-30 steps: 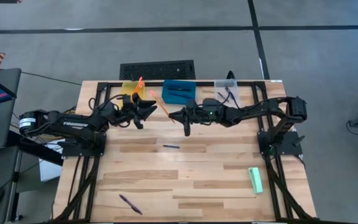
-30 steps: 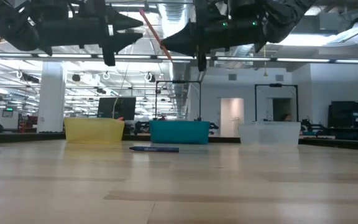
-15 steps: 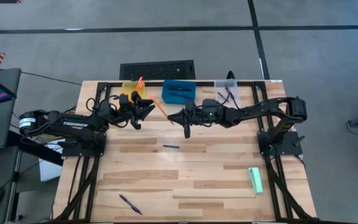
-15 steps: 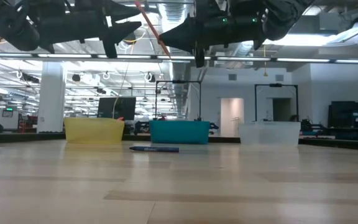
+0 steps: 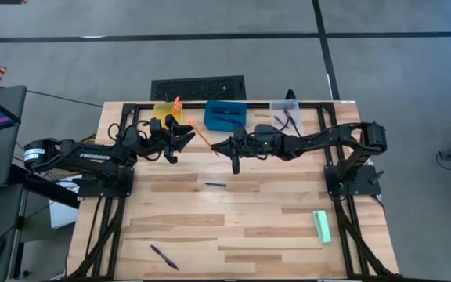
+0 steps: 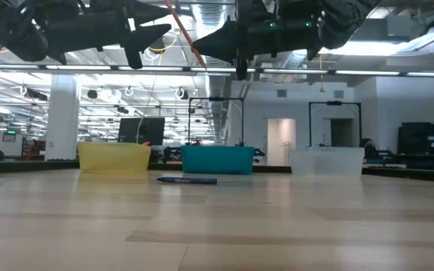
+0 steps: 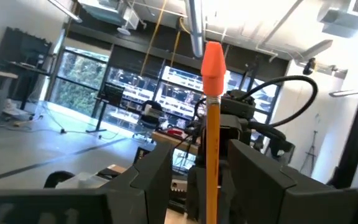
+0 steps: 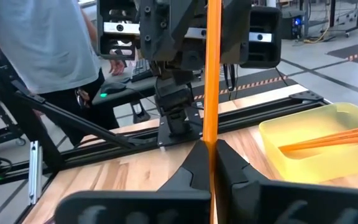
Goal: Sort crayons/erasers/pens/pencils in bins
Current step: Put the orange pencil into the transparent yellow bin
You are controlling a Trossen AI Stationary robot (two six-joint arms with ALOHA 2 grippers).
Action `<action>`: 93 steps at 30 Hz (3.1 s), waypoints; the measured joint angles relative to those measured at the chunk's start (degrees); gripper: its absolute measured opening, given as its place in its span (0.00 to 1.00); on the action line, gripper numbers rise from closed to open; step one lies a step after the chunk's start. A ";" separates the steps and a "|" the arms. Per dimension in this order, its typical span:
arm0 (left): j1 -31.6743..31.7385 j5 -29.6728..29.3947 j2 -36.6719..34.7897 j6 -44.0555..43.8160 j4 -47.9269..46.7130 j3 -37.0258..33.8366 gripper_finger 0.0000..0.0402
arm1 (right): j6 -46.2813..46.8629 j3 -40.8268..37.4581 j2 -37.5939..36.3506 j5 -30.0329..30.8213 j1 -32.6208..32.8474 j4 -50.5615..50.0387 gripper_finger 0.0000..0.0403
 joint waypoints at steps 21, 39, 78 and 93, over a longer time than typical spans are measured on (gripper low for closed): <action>-0.54 5.19 4.61 3.09 -0.72 5.31 0.03 | -2.27 0.66 0.01 -0.03 0.03 -1.25 0.02; 4.92 5.10 4.59 9.60 -19.82 11.32 0.02 | -4.87 0.66 0.01 0.85 -1.92 -5.27 0.55; 37.27 1.91 18.88 28.17 -92.96 39.22 0.02 | -17.23 0.66 0.02 3.56 -2.61 -17.26 0.01; 37.77 1.58 18.34 25.14 -89.72 32.81 0.04 | -18.24 0.66 0.02 3.52 -2.61 -17.20 0.01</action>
